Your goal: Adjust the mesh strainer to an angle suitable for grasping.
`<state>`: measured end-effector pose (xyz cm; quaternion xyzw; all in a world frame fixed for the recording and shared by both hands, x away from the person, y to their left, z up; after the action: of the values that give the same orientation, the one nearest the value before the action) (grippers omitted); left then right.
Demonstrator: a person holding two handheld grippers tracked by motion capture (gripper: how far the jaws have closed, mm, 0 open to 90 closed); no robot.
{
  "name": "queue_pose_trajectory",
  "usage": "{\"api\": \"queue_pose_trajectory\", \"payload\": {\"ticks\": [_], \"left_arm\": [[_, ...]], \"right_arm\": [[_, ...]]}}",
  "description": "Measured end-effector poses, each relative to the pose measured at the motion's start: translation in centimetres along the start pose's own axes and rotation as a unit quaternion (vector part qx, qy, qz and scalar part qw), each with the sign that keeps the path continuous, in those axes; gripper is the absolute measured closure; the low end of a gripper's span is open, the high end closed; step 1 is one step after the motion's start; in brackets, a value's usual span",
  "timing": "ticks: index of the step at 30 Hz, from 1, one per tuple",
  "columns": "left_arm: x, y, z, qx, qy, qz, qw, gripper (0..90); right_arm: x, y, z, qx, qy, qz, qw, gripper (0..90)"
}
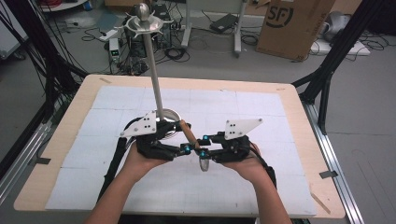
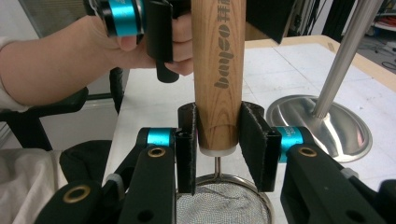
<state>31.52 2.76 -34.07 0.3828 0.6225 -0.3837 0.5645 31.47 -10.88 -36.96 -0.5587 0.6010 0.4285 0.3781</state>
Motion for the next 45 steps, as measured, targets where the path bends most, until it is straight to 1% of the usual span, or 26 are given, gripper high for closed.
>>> {"api": "queue_pose_trajectory", "payload": {"ticks": [3, 5, 6, 7, 8, 10, 11, 12, 14, 17, 21, 25, 28, 31, 34, 37, 41, 43, 45], "left_arm": [[-0.2, -0.2, 0.0, 0.005, -0.009, 0.005, 0.9999, 46.5], [-0.2, -0.4, 0.0, 0.007, -0.012, 0.008, 0.9999, 47.9], [-0.2, -0.4, 0.0, 0.007, -0.013, 0.008, 0.9999, 51.5], [-0.2, -0.4, 0.0, 0.008, -0.013, 0.01, 0.9998, 51.5], [-0.2, -0.4, 0.0, 0.006, -0.014, 0.012, 0.9998, 54.8], [-0.3, -0.4, -0.1, 0.011, -0.017, 0.015, 0.9997, 58.9], [-0.3, -0.4, -0.1, 0.009, -0.018, 0.016, 0.9997, 58.9], [-0.4, -0.4, -0.1, 0.008, -0.019, 0.015, 0.9997, 61.8], [-0.4, -0.4, -0.1, 0.01, -0.02, 0.012, 0.9997, 63.2], [-0.4, -0.5, -0.1, 0.012, -0.023, 0.016, 0.9995, 66.4], [-0.4, -0.6, -0.1, 0.014, -0.025, 0.021, 0.9994, 67.0], [-0.5, -0.6, -0.2, 0.012, -0.022, 0.031, 0.9992, 67.2], [-0.6, -0.6, -0.3, 0.011, -0.025, 0.035, 0.999, 67.3], [-0.7, -0.7, -0.5, 0.011, -0.027, 0.036, 0.9989, 67.4], [-0.7, -0.6, -0.6, 0.005, -0.026, 0.037, 0.999, 67.5], [-0.6, -0.4, -0.9, 0.002, -0.024, 0.036, 0.9991, 67.5], [-0.4, 0.2, -1.5, -0.011, -0.018, 0.036, 0.9991, 67.4], [-0.2, 0.6, -1.8, -0.017, -0.014, 0.029, 0.9993, 67.4], [0.1, 1.1, -2.2, -0.025, -0.009, 0.026, 0.9993, 67.4]], "right_arm": [[-0.2, -0.1, 0.1, 0.0, -0.004, 0.001, 1.0, 68.2], [-0.3, -0.1, 0.1, 0.0, -0.005, -0.002, 1.0, 68.2], [-0.4, 0.0, 0.2, 0.0, -0.007, 0.0, 1.0, 68.2], [-0.4, 0.0, 0.2, 0.0, -0.007, 0.0, 1.0, 68.2], [-0.4, 0.1, 0.2, -0.003, -0.01, 0.001, 0.9999, 68.1], [-0.4, 0.0, 0.2, -0.001, -0.01, 0.0, 1.0, 68.1], [-0.4, 0.0, 0.2, -0.001, -0.01, 0.0, 1.0, 68.1], [-0.5, 0.1, 0.2, -0.002, -0.011, -0.002, 0.9999, 68.1], [-0.5, 0.1, 0.2, -0.004, -0.011, -0.003, 0.9999, 68.2], [-0.6, 0.2, 0.4, -0.007, -0.011, -0.005, 0.9999, 68.2], [-0.6, 0.2, 0.6, -0.006, -0.01, -0.006, 0.9999, 68.3], [-0.7, 0.3, 0.9, -0.007, -0.008, -0.007, 0.9999, 68.3], [-0.7, 0.3, 0.9, -0.008, -0.01, -0.004, 0.9999, 68.3], [-0.8, 0.3, 1.0, -0.006, -0.012, -0.009, 0.9999, 67.9], [-1.0, 0.4, 0.9, -0.003, -0.016, -0.014, 0.9998, 65.2], [-0.9, 0.4, 0.6, 0.001, -0.021, -0.01, 0.9997, 61.7], [-0.2, 0.3, -0.2, 0.014, -0.023, -0.005, 0.9996, 60.1], [0.4, 0.1, -0.8, 0.023, -0.027, 0.001, 0.9994, 58.8], [1.1, -0.1, -1.3, 0.039, -0.03, 0.005, 0.9988, 55.9]]}}
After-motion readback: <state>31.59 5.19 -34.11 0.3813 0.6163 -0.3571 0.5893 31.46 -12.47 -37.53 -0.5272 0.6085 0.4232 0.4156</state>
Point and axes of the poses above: each handheld gripper's, and its own axes: z roughly forward along the jaws, x roughly out of its underside, y roughly to its left, the point moved 7 cm from there along z, roughly forward along the jaws, and after that the axes turned 10 degrees about -x, right-handed, at the moved point
